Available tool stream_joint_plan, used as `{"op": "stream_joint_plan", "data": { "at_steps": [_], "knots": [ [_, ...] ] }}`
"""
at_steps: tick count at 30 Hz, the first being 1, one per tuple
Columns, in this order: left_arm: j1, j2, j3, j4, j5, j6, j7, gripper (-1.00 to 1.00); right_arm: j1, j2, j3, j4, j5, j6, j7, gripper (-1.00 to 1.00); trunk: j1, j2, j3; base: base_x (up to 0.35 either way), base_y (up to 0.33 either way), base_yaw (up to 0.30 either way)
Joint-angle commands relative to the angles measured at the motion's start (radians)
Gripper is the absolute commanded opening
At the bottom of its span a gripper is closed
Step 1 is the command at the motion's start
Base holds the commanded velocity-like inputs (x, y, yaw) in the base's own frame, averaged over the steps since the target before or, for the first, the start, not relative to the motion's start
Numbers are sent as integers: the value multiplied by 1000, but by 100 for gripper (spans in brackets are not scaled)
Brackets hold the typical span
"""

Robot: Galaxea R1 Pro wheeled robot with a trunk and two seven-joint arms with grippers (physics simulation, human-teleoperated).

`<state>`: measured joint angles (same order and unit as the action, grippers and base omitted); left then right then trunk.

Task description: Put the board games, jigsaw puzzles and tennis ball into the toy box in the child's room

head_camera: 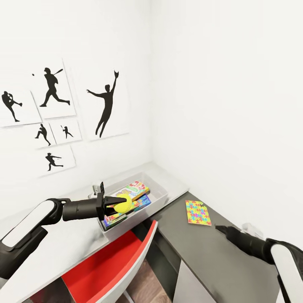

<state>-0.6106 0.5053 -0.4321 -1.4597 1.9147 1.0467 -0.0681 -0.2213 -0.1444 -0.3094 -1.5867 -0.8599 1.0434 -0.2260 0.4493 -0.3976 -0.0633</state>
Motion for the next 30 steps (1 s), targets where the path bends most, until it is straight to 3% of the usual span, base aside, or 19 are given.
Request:
{"op": "stream_joint_plan", "data": {
  "at_steps": [1,5,8,14,19,30],
  "knots": [
    [-1,1,-2,0,-5,0,-7,-100,-12,-1,0,-1,-10,4,2,100,1,-2,-2,0,0,0],
    [-1,1,-2,0,-5,0,-7,-100,-42,-11,0,-1,-71,4,99,100,1,-2,-2,0,0,0],
    [-1,0,-2,1,-5,0,-6,-100,-39,-15,-6,-2,-128,4,221,100,1,-2,-2,0,0,0],
    [-1,0,3,1,-5,0,-6,-100,-35,-31,-39,-2,-143,4,445,100,1,-2,-2,0,0,0],
    [-1,1,4,1,-5,0,-6,-100,-35,-32,-44,-2,-139,4,486,100,1,-2,-2,0,0,0],
    [-1,3,4,1,-6,0,-7,-100,-35,-20,-36,-1,-137,4,489,100,1,-2,11,0,0,108]
  ]
}}
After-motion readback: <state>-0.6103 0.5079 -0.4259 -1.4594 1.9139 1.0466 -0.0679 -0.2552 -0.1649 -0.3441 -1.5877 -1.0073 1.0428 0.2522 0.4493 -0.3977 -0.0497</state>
